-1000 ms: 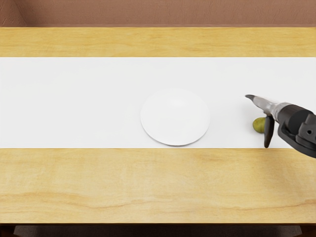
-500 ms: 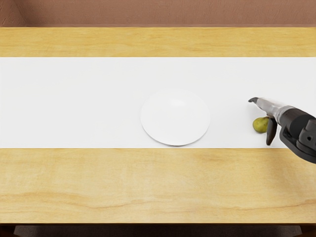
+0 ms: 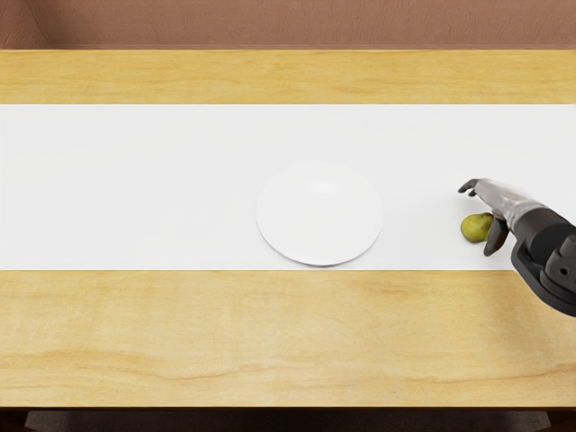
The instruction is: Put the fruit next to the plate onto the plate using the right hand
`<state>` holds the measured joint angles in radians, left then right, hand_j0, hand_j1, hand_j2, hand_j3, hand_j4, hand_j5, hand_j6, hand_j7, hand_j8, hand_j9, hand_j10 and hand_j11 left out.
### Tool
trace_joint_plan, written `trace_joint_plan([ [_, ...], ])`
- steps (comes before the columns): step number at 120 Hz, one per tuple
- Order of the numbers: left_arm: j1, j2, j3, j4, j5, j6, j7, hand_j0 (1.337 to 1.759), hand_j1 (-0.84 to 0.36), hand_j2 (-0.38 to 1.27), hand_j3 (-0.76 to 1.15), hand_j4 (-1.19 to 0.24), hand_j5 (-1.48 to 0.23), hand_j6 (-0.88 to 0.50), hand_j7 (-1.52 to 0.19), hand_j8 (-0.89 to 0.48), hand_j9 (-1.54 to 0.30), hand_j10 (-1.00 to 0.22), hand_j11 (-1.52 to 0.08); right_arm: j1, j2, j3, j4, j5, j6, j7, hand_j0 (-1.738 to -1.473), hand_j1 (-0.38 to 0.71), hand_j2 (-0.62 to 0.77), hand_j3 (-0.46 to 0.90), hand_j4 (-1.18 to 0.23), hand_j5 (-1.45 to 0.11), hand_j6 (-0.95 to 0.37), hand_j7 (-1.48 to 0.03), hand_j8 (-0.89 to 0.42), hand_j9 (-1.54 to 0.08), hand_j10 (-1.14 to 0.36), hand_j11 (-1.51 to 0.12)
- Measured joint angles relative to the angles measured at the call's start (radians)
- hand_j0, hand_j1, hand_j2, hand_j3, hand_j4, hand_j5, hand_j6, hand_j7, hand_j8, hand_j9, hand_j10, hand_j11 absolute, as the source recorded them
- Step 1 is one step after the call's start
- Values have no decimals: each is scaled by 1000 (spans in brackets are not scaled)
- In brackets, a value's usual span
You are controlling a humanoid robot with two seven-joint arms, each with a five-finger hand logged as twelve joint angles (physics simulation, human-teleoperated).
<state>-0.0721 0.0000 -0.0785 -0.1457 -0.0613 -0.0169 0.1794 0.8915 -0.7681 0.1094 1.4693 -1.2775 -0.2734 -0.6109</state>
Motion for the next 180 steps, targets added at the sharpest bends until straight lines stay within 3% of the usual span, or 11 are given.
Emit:
trace_joint_plan([
  [18, 0, 0, 0, 0, 0, 0, 0, 1658, 332, 3, 0, -15, -19, -15, -19, -15, -19, -15, -19, -10, 1, 2, 0, -5, -18, 0, -1658, 0, -47, 112, -327, -416, -328, -416, -328, -416, -326, -416],
  [36, 0, 0, 0, 0, 0, 0, 0, 1658, 331, 3, 0, -15, -19, -15, -19, -15, -19, -15, -19, -8, 4, 4, -1, -5, -21, -1, -1662, 46, 87, 60, -398, -512, -400, -511, -399, -510, -399, -509],
  [79, 0, 0, 0, 0, 0, 0, 0, 1658, 331, 3, 0, -15, -19, -15, -19, -15, -19, -15, -19, -9, 9, 4, -4, -7, -23, -2, -1668, 163, 197, 306, -605, -756, -596, -770, -610, -747, -611, -742],
  [91, 0, 0, 0, 0, 0, 0, 0, 1658, 332, 3, 0, -15, -19, -15, -19, -15, -19, -15, -19, -9, 10, 5, -7, -4, -23, -1, -1662, 220, 318, 311, -656, -812, -629, -833, -656, -806, -660, -802],
  [103, 0, 0, 0, 0, 0, 0, 0, 1658, 331, 3, 0, -15, -20, -15, -19, -15, -19, -15, -19, -9, 11, 5, -12, -2, -21, 0, -1652, 344, 598, 249, -684, -897, -560, -892, -586, -887, -690, -885],
  [108, 0, 0, 0, 0, 0, 0, 0, 1658, 331, 3, 0, -15, -20, -15, -19, -15, -19, -15, -19, -9, 11, 5, -13, -3, -19, -1, -1646, 365, 639, 248, -691, -929, -534, -911, -554, -916, -698, -915],
  [115, 0, 0, 0, 0, 0, 0, 0, 1658, 331, 3, 0, -15, -20, -16, -20, -15, -20, -15, -20, -9, 11, 7, -14, -1, -18, 0, -1644, 365, 642, 247, -675, -970, -518, -934, -532, -950, -709, -950],
  [126, 0, 0, 0, 0, 0, 0, 0, 1658, 331, 3, 0, -15, -20, -15, -19, -15, -19, -15, -19, -9, 11, 15, -16, 4, -19, 0, -1650, 292, 597, 97, -701, -998, -538, -961, -560, -979, -728, -980],
  [129, 0, 0, 0, 0, 0, 0, 0, 1658, 331, 3, 0, -15, -20, -15, -19, -15, -19, -15, -19, -9, 11, 18, -16, 5, -18, 0, -1651, 301, 481, 1, -703, -1004, -525, -966, -547, -987, -731, -988],
  [139, 0, 0, 0, 0, 0, 0, 0, 1658, 331, 3, 0, -15, -20, -15, -19, -15, -19, -15, -19, -9, 12, 29, -17, 9, -16, 0, -1652, 299, 397, 0, -675, -1012, -497, -980, -521, -1002, -741, -1004],
  [180, 0, 0, 0, 0, 0, 0, 0, 1658, 331, 3, 0, -15, -20, -15, -20, -15, -19, -15, -19, 31, 11, 76, -16, 42, 42, 0, -1654, 318, 419, 0, -656, -1026, -472, -1003, -495, -1031, -756, -1033],
])
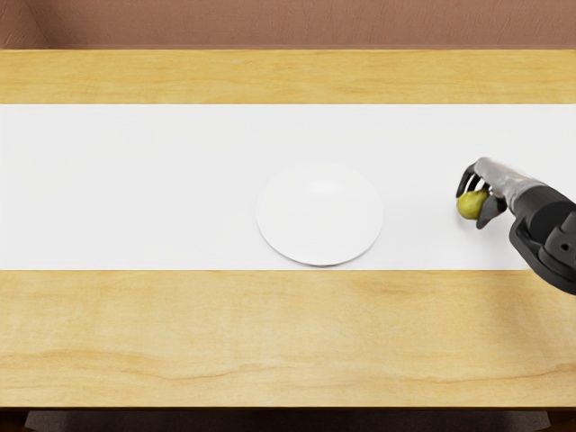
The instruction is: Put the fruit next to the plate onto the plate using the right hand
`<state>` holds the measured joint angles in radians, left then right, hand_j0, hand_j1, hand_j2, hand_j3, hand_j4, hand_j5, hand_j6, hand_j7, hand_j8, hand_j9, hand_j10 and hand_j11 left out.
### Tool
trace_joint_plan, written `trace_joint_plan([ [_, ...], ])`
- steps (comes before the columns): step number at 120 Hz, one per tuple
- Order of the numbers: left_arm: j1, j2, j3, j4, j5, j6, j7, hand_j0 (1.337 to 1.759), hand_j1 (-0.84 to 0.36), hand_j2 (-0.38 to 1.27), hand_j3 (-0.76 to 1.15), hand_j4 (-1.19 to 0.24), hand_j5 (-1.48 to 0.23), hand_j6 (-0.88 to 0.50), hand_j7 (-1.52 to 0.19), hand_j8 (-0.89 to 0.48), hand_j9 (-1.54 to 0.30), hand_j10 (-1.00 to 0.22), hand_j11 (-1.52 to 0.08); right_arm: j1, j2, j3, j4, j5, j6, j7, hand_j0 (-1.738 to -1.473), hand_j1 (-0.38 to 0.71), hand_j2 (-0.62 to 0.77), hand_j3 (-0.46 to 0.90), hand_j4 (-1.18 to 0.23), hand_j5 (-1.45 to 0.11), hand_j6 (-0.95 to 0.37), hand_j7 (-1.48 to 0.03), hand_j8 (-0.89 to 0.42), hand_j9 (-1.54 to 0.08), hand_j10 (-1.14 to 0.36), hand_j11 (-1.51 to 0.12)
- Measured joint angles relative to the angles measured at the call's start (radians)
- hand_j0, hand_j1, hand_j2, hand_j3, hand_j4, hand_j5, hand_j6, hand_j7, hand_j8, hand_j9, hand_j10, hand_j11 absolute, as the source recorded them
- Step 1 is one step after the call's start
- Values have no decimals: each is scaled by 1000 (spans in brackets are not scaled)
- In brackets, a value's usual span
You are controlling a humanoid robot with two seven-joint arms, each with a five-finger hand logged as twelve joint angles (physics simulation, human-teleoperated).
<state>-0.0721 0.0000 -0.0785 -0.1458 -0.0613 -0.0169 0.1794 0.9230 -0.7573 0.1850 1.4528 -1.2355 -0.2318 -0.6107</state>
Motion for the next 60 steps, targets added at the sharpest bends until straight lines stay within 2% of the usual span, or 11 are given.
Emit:
trace_joint_plan([
  [26, 0, 0, 0, 0, 0, 0, 0, 1658, 331, 3, 0, -15, -19, -15, -19, -15, -19, -15, -19, 55, 31, 35, 1, 31, 79, 0, -1654, 306, 404, 0, -662, -1030, -477, -1006, -500, -1035, -759, -1037],
  [49, 0, 0, 0, 0, 0, 0, 0, 1658, 332, 3, 0, -15, -19, -15, -19, -15, -19, -15, -19, 120, 103, 39, 4, 35, 117, 0, -1654, 295, 382, 0, -664, -1032, -479, -1007, -503, -1036, -759, -1039],
  [60, 0, 0, 0, 0, 0, 0, 0, 1658, 332, 3, 0, -15, -19, -15, -19, -15, -19, -15, -19, 142, 143, 40, 7, 36, 126, 0, -1655, 305, 412, 0, -663, -1031, -476, -1008, -505, -1034, -760, -1037],
])
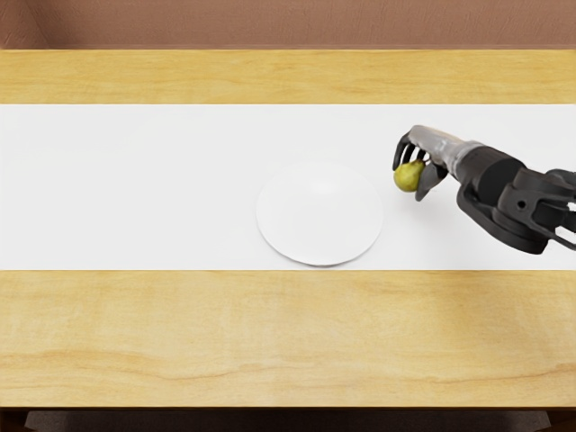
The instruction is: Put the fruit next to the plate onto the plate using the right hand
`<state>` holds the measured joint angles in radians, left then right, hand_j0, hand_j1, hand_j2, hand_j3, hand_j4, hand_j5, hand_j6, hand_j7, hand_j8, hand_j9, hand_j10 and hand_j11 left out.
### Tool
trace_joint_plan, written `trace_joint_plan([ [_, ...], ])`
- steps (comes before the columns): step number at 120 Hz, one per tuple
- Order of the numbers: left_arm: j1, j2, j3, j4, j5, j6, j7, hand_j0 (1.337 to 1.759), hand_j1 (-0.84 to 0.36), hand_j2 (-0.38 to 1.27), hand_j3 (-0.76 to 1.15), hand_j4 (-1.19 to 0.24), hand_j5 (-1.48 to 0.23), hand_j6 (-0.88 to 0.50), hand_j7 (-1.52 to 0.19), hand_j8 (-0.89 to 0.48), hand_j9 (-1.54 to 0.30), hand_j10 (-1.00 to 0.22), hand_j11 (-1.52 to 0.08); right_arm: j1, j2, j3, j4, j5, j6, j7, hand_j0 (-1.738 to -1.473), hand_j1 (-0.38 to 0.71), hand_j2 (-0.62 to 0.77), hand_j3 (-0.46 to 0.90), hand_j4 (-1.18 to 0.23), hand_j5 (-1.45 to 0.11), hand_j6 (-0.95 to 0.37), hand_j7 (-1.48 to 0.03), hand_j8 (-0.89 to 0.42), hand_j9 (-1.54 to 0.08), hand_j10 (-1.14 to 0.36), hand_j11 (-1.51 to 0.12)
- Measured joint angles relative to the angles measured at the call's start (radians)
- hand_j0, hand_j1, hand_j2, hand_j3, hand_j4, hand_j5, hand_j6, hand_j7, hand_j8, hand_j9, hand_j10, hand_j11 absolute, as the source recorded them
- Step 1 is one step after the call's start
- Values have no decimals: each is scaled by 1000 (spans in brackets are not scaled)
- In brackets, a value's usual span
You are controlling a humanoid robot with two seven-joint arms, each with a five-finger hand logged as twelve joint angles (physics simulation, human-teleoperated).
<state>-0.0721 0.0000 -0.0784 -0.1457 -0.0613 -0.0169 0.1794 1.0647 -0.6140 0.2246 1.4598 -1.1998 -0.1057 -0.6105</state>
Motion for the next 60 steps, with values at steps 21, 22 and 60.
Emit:
trace_joint_plan([
  [21, 0, 0, 0, 0, 0, 0, 0, 1658, 332, 3, 0, -15, -19, -15, -19, -15, -19, -15, -19, 20, 66, 4, 22, 3, 19, 0, -1656, 316, 429, 0, -655, -1035, -470, -1007, -499, -1035, -758, -1039],
  [22, 0, 0, 0, 0, 0, 0, 0, 1658, 332, 3, 0, -15, -19, -15, -19, -15, -19, -15, -19, 20, 69, 5, 24, 3, 19, 0, -1656, 317, 431, 0, -654, -1036, -470, -1006, -499, -1036, -758, -1039],
  [60, 0, 0, 0, 0, 0, 0, 0, 1658, 331, 3, 0, -15, -19, -15, -19, -15, -19, -15, -19, 10, 176, 1, 18, 3, 21, 0, -1656, 305, 412, 0, -669, -1032, -489, -1004, -516, -1032, -756, -1036],
])
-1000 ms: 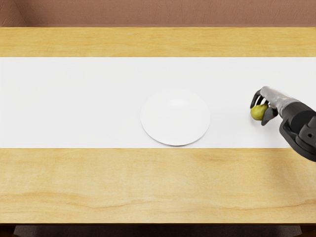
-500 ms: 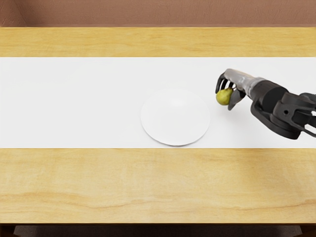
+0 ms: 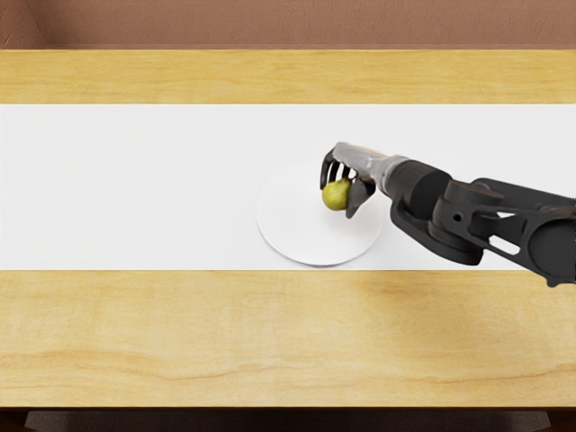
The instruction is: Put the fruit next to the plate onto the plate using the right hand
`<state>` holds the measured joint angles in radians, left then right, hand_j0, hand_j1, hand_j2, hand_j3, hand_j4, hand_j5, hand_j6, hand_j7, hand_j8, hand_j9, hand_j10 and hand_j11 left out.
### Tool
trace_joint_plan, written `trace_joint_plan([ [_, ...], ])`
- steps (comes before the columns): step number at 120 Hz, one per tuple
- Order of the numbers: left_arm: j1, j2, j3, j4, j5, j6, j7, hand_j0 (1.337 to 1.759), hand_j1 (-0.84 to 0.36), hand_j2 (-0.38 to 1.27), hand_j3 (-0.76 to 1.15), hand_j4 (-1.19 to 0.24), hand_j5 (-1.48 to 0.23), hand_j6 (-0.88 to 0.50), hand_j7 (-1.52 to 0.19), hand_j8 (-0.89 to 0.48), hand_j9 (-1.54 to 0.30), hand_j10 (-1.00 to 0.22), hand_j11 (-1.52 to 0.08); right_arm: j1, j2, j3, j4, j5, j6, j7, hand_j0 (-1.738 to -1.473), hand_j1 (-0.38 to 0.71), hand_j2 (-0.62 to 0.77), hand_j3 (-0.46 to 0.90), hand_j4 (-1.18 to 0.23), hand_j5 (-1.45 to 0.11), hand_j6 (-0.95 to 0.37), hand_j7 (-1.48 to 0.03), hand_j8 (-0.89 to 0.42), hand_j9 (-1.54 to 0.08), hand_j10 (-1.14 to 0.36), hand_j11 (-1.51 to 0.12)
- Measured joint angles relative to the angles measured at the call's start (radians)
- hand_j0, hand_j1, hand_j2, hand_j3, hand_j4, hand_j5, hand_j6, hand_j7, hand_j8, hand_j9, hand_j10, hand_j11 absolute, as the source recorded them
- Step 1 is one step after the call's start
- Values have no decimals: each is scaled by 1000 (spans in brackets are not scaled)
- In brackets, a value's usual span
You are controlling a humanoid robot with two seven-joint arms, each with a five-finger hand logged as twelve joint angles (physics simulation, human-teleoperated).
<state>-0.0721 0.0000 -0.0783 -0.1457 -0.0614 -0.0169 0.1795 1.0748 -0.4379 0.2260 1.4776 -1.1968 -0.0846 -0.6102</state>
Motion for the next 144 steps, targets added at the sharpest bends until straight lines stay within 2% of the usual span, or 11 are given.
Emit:
trace_joint_plan([
  [40, 0, 0, 0, 0, 0, 0, 0, 1658, 331, 3, 0, -15, -19, -15, -19, -15, -19, -15, -19, -25, 75, -10, -74, -9, -2, 0, -1655, 278, 349, 0, -693, -969, -503, -962, -541, -976, -732, -978],
  [44, 0, 0, 0, 0, 0, 0, 0, 1658, 332, 3, 0, -15, -19, -15, -19, -15, -19, -15, -19, -25, 78, -10, -76, -7, -2, 0, -1656, 245, 290, 0, -641, -891, -480, -885, -512, -897, -674, -899],
  [59, 0, 0, 0, 0, 0, 0, 0, 1658, 331, 3, 0, -15, -19, -15, -19, -15, -19, -15, -19, -26, 82, -3, -80, -2, 0, -1, -1657, -12, 156, 0, -361, -500, -274, -497, -291, -503, -379, -504],
  [75, 0, 0, 0, 0, 0, 0, 0, 1658, 331, 3, 0, -15, -19, -15, -19, -15, -19, -15, -19, -25, 64, 26, -80, 38, 39, -1, -1657, -174, 82, 0, -189, -260, -144, -258, -153, -262, -198, -263],
  [91, 0, 0, 0, 0, 0, 0, 0, 1658, 331, 3, 0, -15, -19, -15, -19, -15, -19, -15, -19, -24, -17, 75, -69, 117, 113, -1, -1658, -259, 43, 0, -100, -136, -77, -134, -81, -136, -104, -137],
  [114, 0, 0, 0, 0, 0, 0, 0, 1658, 331, 3, 0, -15, -19, -15, -19, -15, -19, -15, -19, -24, -212, 166, -62, 297, 392, 1, -1658, -314, 18, 0, -41, -53, -33, -53, -34, -54, -42, -54],
  [130, 0, 0, 0, 0, 0, 0, 0, 1658, 331, 3, 0, -15, -19, -15, -19, -15, -19, -15, -19, -24, -341, 184, -61, 377, 542, 57, -1658, -332, 10, 0, -23, -28, -19, -27, -19, -28, -23, -28],
  [144, 0, 0, 0, -1, 0, 0, 0, 1658, 332, 3, 0, -15, -19, -15, -19, -15, -19, -15, -19, -24, -391, 199, -62, 411, 625, 88, -1658, -340, 6, 0, -15, -16, -13, -15, -13, -16, -14, -16],
])
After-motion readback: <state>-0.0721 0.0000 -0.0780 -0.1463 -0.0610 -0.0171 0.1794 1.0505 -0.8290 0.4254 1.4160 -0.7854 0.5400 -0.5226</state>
